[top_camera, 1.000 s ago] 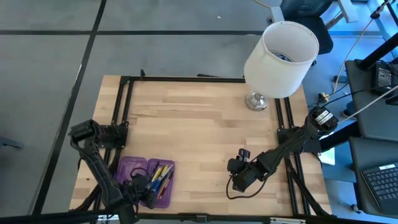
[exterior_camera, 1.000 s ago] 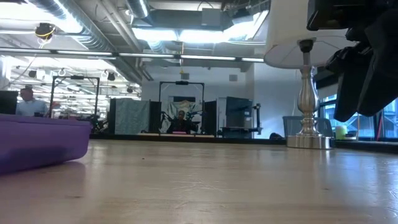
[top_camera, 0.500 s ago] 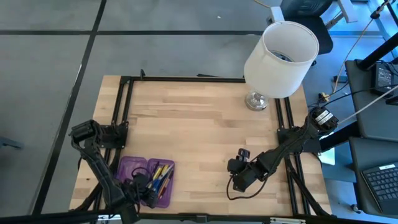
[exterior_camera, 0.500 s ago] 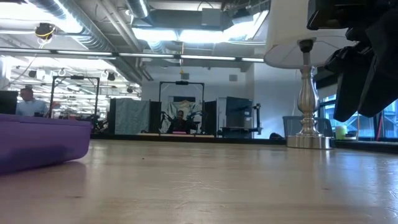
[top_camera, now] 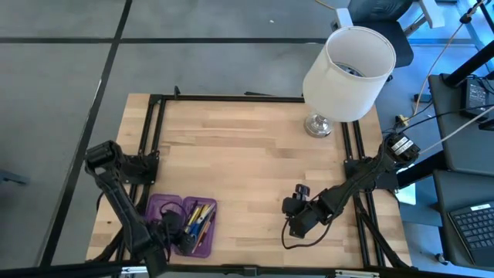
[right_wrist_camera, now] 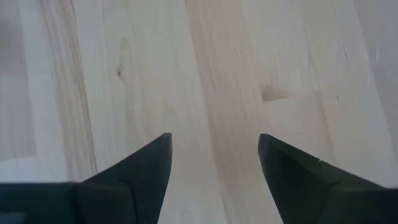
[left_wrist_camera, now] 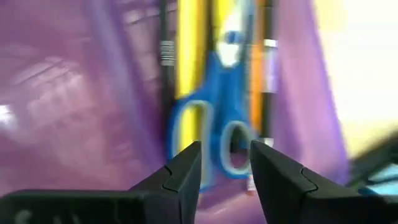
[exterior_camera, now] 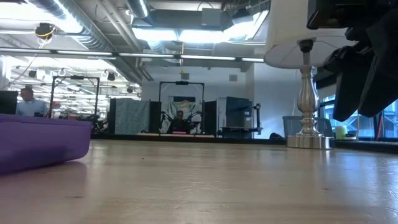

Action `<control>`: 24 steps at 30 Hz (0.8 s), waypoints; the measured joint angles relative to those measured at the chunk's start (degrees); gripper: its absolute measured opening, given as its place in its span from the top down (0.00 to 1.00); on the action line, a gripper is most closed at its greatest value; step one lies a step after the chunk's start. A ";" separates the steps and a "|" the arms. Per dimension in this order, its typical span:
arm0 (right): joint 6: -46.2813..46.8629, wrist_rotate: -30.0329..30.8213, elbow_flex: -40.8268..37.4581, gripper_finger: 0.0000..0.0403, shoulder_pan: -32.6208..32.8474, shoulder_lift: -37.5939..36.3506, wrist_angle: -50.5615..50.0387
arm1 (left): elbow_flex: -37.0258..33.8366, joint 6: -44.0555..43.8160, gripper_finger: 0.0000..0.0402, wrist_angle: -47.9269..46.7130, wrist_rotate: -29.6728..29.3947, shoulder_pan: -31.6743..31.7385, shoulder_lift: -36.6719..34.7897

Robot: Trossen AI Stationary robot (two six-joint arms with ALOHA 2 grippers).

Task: Pick & place school supplies into a supply box
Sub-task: Close the violet box

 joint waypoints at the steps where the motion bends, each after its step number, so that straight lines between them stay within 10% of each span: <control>1: -0.42 0.00 0.00 0.40 -0.02 0.00 0.02 | 0.02 -0.75 0.69 -1.54 1.62 0.12 -0.32; 24: -2.43 0.17 0.00 0.40 -0.15 0.00 0.04 | -0.03 -1.63 0.99 -11.88 17.52 2.06 -0.21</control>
